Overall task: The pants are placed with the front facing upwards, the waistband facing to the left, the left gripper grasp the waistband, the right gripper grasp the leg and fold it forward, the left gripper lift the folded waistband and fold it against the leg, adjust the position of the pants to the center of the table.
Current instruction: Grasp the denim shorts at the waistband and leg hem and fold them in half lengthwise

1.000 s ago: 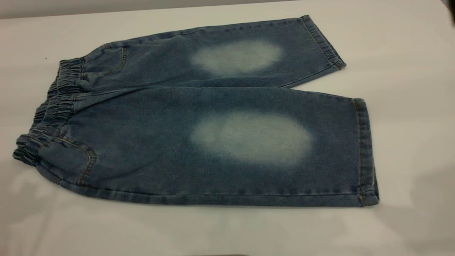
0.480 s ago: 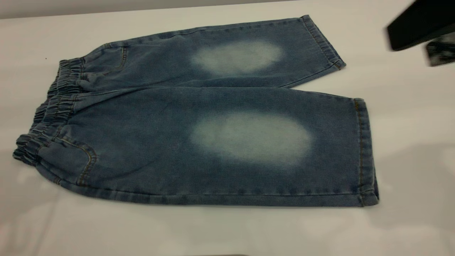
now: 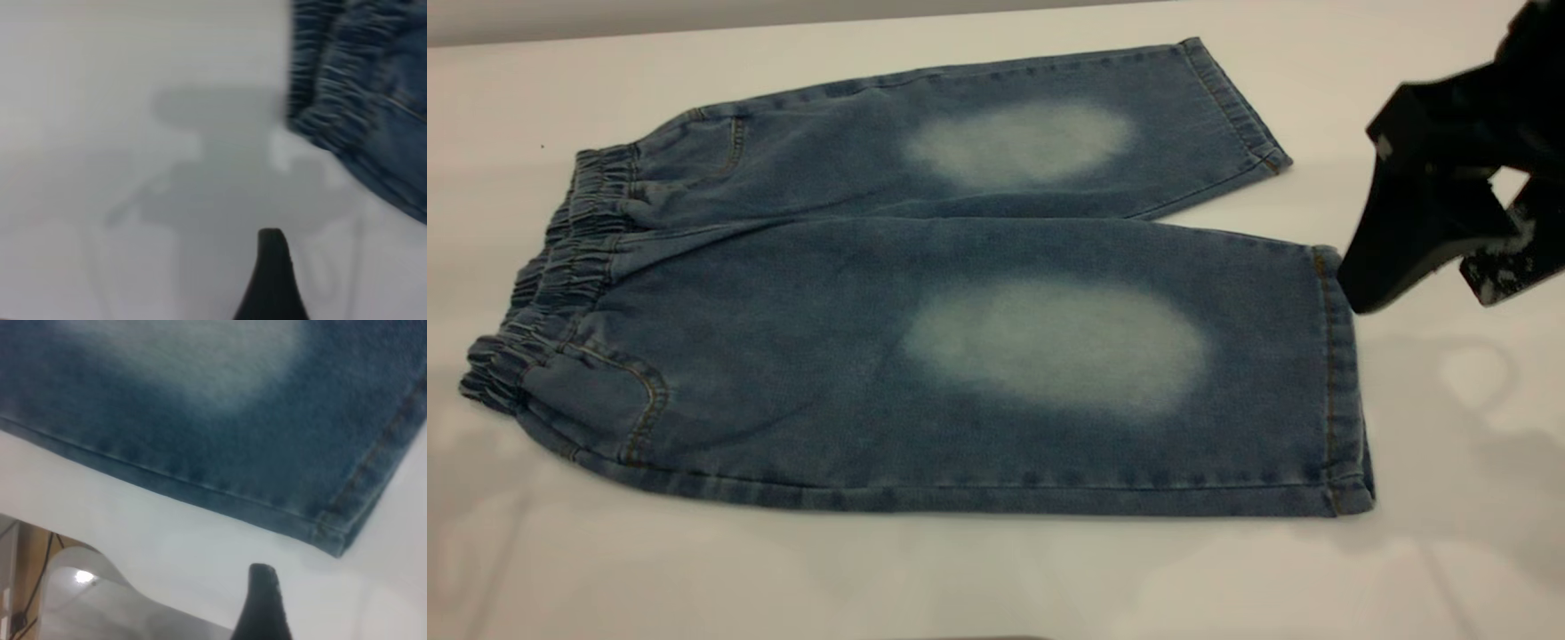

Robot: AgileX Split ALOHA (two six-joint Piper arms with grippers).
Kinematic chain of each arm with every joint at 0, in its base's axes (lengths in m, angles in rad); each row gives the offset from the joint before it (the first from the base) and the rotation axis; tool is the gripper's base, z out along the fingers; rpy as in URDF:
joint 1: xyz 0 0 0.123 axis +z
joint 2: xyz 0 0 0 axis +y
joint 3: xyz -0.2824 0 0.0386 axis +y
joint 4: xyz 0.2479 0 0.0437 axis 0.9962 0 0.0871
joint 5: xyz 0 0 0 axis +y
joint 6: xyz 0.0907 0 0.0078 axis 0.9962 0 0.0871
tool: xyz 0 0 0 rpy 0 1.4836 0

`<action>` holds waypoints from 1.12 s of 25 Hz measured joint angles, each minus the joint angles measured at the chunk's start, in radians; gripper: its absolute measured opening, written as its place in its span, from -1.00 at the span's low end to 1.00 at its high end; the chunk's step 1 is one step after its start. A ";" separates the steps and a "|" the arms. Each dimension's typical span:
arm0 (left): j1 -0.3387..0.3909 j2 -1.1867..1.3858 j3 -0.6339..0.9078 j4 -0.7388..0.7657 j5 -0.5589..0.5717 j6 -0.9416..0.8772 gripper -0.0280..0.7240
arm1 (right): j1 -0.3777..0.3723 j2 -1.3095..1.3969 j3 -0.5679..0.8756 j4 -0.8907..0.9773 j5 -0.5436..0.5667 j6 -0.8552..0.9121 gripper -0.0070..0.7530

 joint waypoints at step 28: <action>0.068 0.679 -0.198 -0.558 -0.149 0.262 0.53 | 0.000 0.006 0.000 0.129 -0.082 -0.153 0.28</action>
